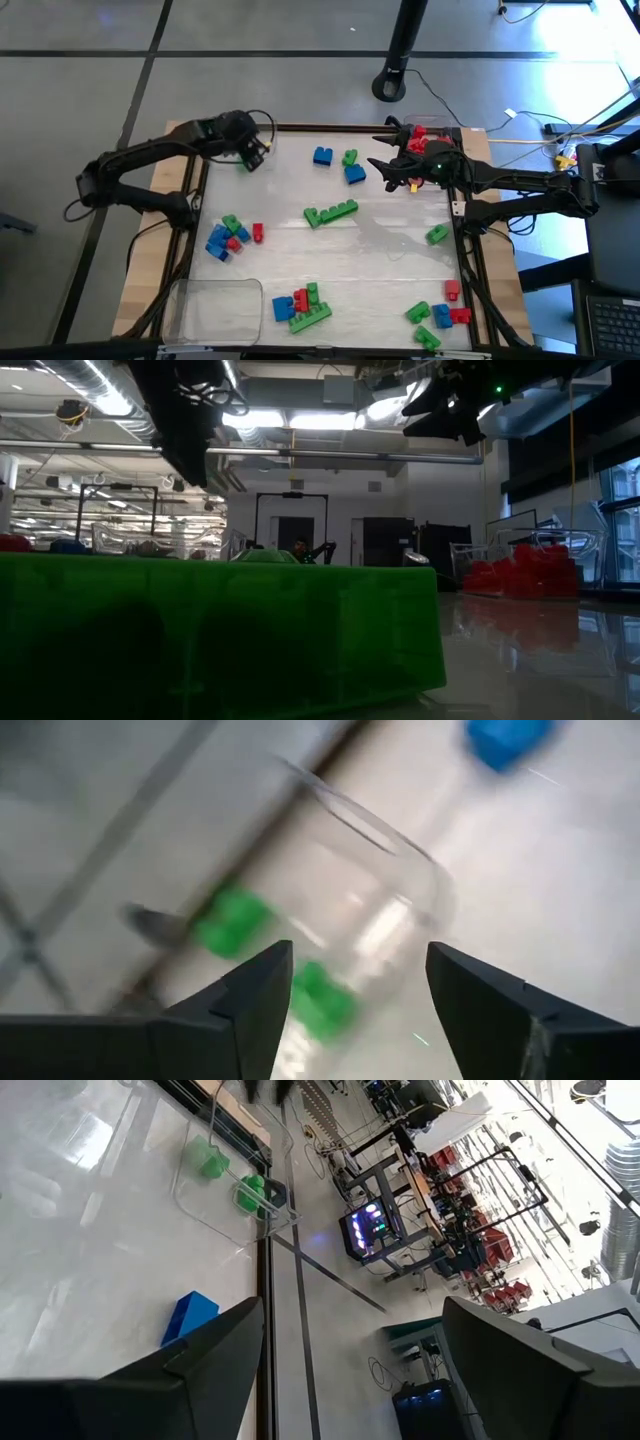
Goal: Sort blocks
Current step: Put the green game piece into the left transparent bin
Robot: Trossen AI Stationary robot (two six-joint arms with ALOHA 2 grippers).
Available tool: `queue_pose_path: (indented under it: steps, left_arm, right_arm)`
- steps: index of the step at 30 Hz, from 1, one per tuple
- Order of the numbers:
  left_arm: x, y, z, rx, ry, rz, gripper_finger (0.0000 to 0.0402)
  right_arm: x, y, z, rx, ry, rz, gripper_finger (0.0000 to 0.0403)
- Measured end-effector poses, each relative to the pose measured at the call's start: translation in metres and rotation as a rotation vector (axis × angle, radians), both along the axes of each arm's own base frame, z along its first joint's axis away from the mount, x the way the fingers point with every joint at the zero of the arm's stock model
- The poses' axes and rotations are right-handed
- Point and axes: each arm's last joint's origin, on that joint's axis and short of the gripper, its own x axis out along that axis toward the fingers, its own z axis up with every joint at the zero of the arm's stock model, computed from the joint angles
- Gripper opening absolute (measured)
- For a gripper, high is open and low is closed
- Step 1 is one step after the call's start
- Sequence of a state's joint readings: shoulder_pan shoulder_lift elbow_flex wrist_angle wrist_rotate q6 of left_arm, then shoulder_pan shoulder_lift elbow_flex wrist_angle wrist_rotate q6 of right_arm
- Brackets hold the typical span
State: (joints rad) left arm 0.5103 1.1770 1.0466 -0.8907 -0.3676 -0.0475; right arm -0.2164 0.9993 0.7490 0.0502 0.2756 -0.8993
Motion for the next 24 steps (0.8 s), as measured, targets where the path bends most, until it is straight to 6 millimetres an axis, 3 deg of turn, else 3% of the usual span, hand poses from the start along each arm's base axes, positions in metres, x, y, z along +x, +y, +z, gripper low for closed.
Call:
queue_pose_path:
  steps: [7, 14, 24]
  left_arm:
    - [-0.004, -0.04, -0.011, -0.328, 0.057, 0.003, 0.0221]
    - [-0.012, -0.076, -0.024, -0.472, 0.164, 0.104, 0.0221]
    - [-0.021, -0.094, -0.058, -0.536, 0.235, 0.279, 0.0221]
  right_arm:
    - [0.0, 0.0, 0.0, 0.0, 0.001, 0.0, 0.0309]
    - [0.0, 0.0, -0.001, 0.003, 0.007, 0.0, 0.0309]
    - [0.0, 0.0, 0.0, 0.002, -0.004, -0.001, 0.0309]
